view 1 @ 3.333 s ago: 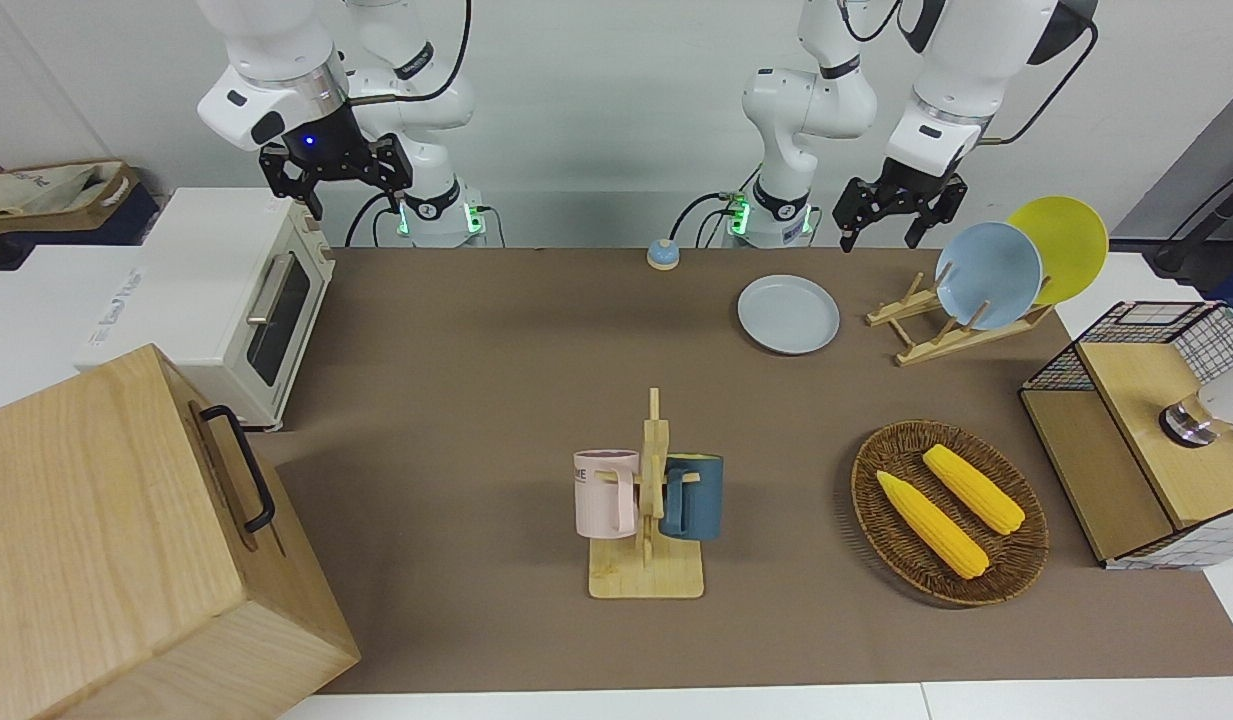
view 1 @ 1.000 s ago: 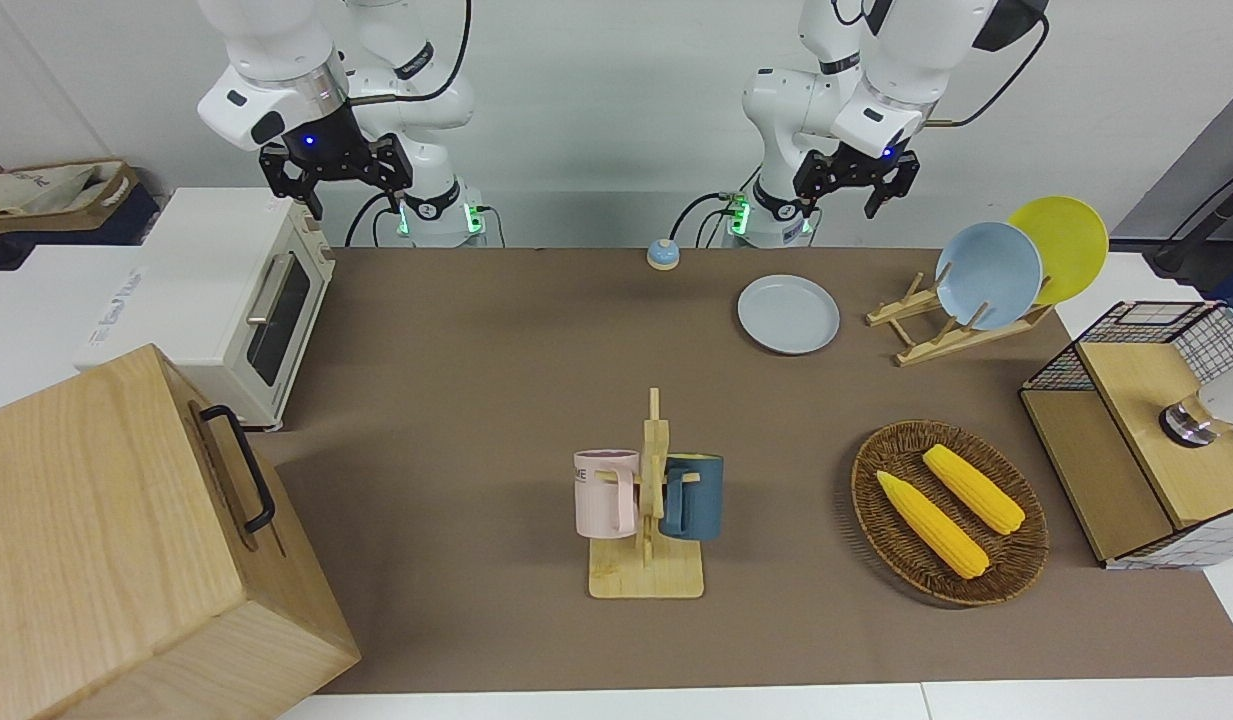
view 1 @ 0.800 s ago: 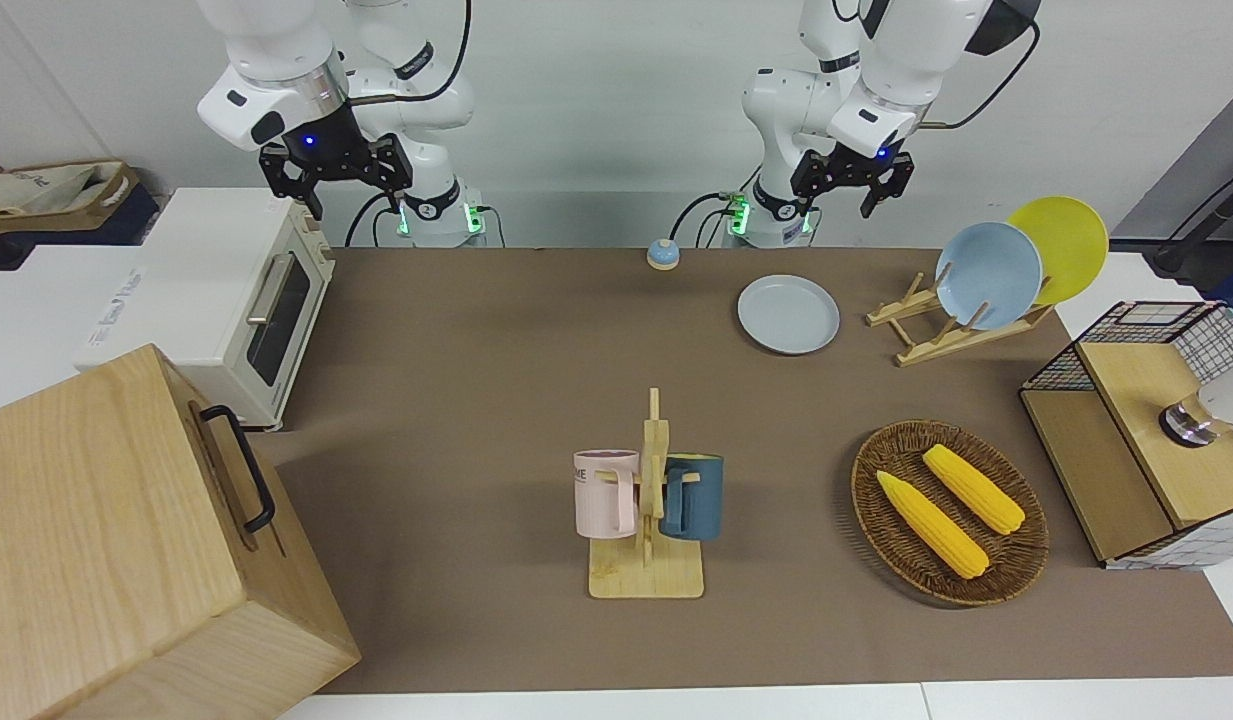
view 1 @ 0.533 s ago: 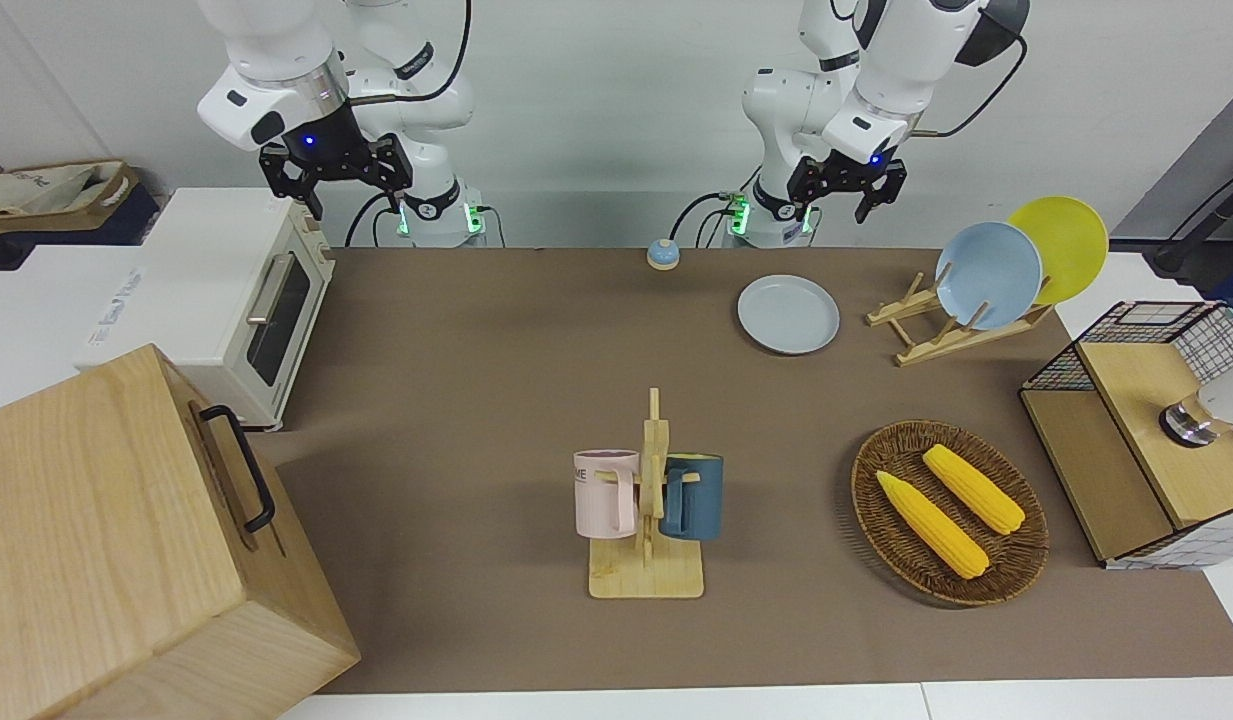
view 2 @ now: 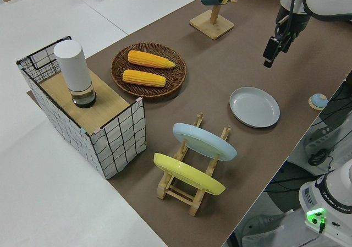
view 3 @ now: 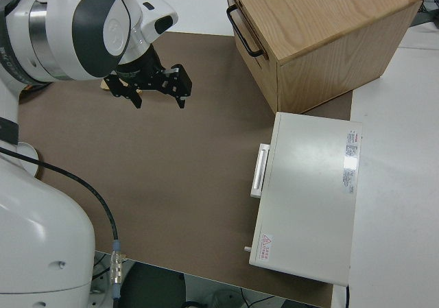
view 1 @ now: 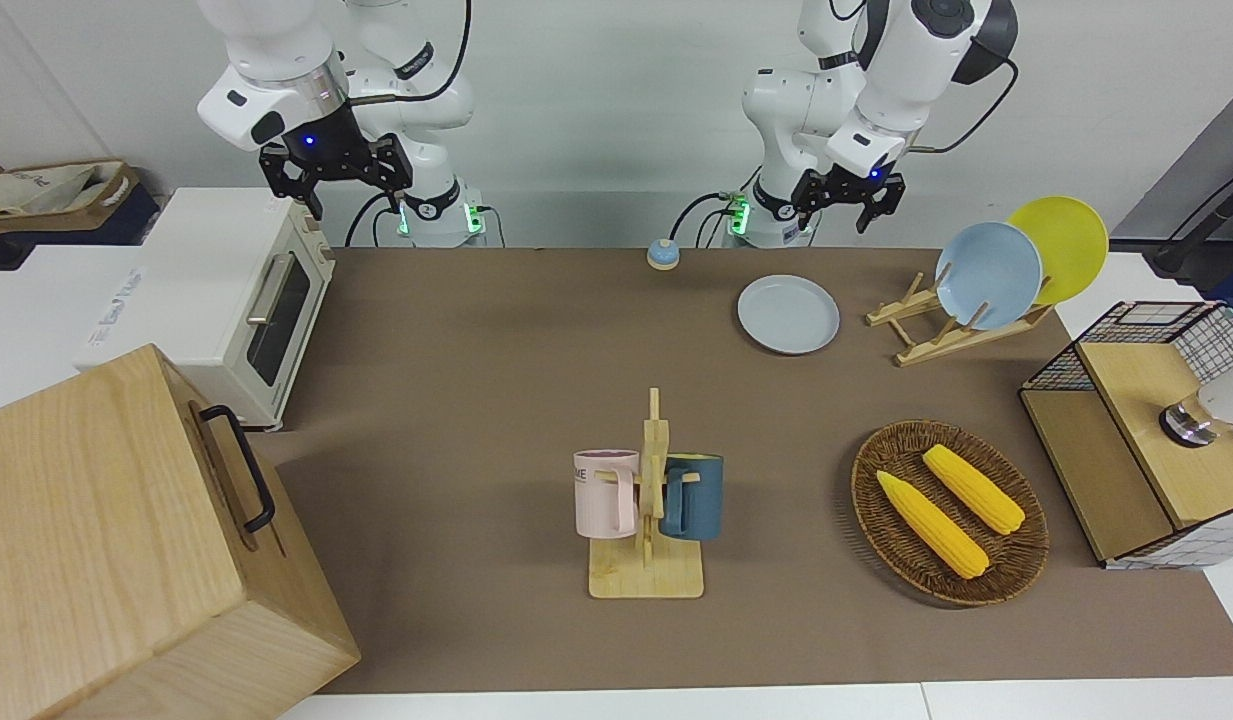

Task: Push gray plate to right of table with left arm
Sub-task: 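Lower the left gripper beside the gray plate's edge nearest the arm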

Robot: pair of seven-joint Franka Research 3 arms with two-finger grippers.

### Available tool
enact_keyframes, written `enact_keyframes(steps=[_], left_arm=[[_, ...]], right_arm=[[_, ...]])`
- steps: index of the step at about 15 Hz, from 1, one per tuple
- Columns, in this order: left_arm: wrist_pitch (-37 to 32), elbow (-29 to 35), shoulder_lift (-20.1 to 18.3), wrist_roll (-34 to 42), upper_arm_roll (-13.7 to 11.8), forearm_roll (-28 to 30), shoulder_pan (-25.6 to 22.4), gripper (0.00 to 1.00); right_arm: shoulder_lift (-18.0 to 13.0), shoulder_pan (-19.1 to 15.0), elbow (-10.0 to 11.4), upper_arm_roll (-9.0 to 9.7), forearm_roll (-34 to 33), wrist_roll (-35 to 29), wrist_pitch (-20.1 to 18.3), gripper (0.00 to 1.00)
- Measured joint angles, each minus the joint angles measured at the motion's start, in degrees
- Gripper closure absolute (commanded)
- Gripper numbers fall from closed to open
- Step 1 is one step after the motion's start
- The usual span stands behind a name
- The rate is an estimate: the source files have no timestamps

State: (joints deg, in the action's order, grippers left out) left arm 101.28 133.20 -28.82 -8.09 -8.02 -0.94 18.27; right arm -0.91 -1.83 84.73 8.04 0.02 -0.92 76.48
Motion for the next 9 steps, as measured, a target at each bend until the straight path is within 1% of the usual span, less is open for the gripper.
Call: enact_keyframes(steps=[2, 6, 9], left_arm=[[2.5, 3.0, -0.9, 0.8, -0.1, 0.0, -1.0, 0.01], [7.0, 9.2, -2.9, 1.0, -0.1, -2.0, -1.5, 0.01], [11.3, 12.4, -3.2, 1.0, 0.0, -2.9, -2.4, 0.01]], right_arm=[[0.0, 0.0, 0.0, 0.0, 0.0, 0.0, 0.0, 0.017], [0.0, 0.0, 0.0, 0.0, 0.0, 0.0, 0.0, 0.017], [0.0, 0.0, 0.0, 0.0, 0.0, 0.0, 0.0, 0.017]])
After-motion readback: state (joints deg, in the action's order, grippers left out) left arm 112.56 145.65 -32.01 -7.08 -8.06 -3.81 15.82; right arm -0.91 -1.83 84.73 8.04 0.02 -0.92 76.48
